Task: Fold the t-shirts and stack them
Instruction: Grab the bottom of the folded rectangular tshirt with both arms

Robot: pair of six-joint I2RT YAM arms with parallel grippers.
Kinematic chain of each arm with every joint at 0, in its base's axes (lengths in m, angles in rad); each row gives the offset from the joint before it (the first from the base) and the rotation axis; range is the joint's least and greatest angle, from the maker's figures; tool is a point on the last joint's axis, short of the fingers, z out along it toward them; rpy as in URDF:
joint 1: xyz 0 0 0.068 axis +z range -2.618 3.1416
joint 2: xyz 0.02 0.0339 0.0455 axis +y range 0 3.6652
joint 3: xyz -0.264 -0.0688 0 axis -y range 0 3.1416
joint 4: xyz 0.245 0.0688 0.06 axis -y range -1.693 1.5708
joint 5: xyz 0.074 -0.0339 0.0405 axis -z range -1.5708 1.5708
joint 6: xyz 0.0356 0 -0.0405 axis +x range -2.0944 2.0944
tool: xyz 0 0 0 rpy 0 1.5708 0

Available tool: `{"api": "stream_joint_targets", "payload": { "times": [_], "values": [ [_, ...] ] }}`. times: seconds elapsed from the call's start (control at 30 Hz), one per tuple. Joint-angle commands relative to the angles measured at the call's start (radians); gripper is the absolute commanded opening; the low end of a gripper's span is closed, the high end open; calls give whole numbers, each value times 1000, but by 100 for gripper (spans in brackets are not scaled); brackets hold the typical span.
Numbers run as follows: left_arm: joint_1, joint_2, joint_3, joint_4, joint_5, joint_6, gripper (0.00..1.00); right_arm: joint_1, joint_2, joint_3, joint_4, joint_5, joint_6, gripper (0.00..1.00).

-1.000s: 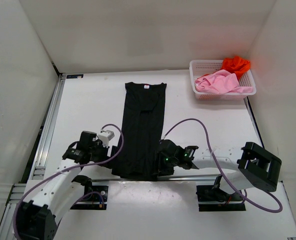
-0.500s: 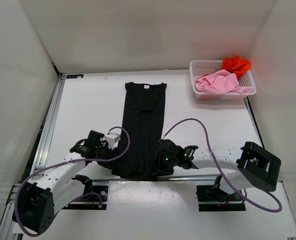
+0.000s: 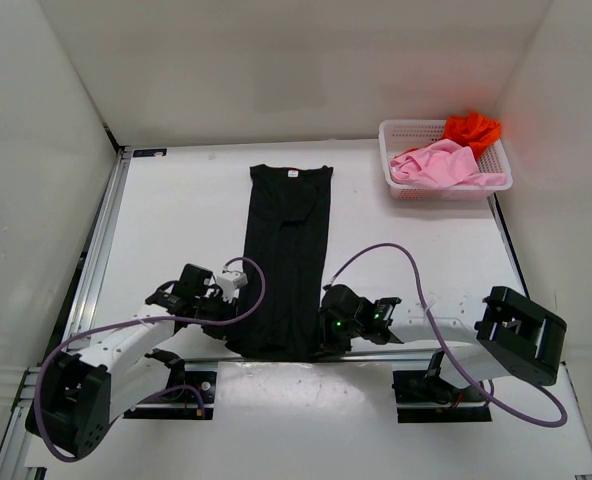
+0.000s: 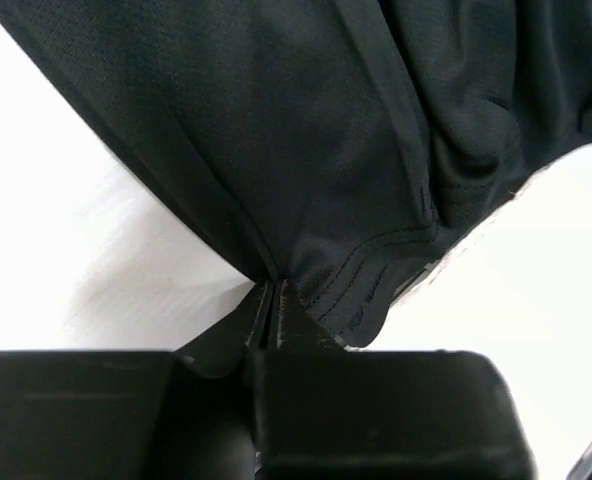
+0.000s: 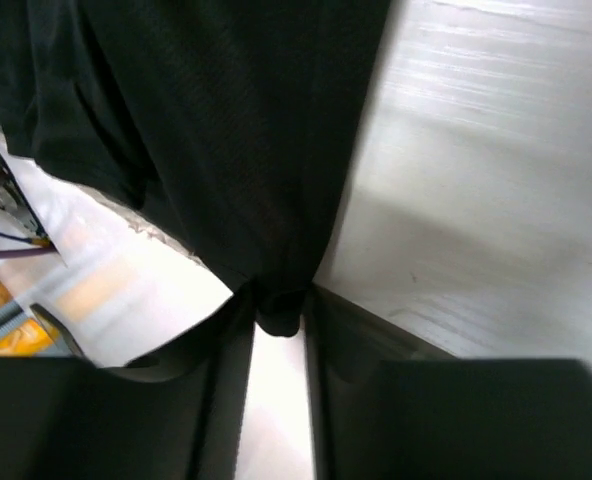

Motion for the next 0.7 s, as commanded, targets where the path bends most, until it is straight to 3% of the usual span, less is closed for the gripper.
{"api": "stream_joint_targets", "payload": {
  "times": [0.0,0.2,0.4,0.67],
  "values": [
    [-6,25,-47,-59,-37,20,10,-9,13,1,34,4,-4,26],
    [-6,3,-13,-59,5,20,10,-55,2,10,57,4,-13,0],
    [-6,2,154,-145,25,20,10,-157,-92,30,21,-5,-79,0],
    [36,134,493,-180,0,20,10,-320,-94,290,-190,-31,-269,0]
  ]
}}
